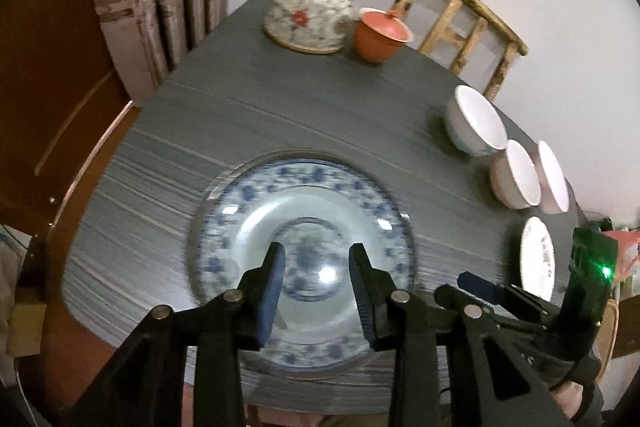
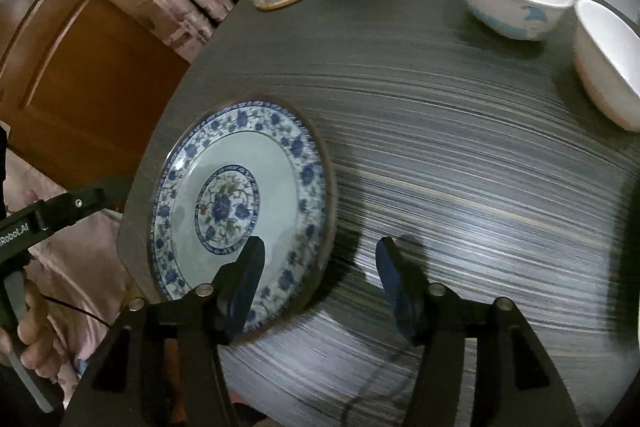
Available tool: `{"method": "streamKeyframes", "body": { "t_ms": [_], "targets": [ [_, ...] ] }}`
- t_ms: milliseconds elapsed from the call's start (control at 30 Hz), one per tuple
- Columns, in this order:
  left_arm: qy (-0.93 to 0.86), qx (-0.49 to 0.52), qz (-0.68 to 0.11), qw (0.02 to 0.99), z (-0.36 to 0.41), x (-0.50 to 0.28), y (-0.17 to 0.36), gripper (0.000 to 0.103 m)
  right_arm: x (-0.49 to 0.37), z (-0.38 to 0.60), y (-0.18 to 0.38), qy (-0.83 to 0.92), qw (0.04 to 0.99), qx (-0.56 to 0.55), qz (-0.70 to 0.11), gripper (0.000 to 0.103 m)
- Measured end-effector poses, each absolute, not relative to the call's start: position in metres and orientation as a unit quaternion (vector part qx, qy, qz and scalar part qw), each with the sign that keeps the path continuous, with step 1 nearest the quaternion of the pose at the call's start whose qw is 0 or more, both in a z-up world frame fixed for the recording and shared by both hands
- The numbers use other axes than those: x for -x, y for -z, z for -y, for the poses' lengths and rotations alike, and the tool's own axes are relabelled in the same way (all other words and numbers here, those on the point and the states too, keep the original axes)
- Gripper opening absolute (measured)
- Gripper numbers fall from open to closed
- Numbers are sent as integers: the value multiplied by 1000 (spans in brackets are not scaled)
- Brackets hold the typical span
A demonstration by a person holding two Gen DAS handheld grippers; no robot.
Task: Organize plates and bowls
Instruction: 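Open both tools to release the stacked blue plates on the table, then move both tools toward the white floral-rimmed plate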
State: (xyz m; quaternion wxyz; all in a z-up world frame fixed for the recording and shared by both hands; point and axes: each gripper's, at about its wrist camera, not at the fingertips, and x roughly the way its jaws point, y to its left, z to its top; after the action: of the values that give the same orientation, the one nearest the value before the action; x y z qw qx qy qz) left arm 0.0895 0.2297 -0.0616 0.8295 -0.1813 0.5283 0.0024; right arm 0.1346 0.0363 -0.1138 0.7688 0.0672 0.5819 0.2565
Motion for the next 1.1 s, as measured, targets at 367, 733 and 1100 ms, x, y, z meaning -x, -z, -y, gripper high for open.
{"method": "streamKeyframes", "body": {
  "t_ms": [367, 733, 1100],
  "targets": [
    [84, 177, -542, 817, -120, -100, 65, 34, -105, 74, 81, -243, 792, -86, -554, 56],
    [131, 199, -558, 795, -31, -125, 74, 34, -97, 221, 76, -163, 814, -126, -544, 45],
    [161, 206, -581, 771, 46, -159, 99, 34, -122, 324, 96, -103, 818, -169, -541, 39]
  ]
}}
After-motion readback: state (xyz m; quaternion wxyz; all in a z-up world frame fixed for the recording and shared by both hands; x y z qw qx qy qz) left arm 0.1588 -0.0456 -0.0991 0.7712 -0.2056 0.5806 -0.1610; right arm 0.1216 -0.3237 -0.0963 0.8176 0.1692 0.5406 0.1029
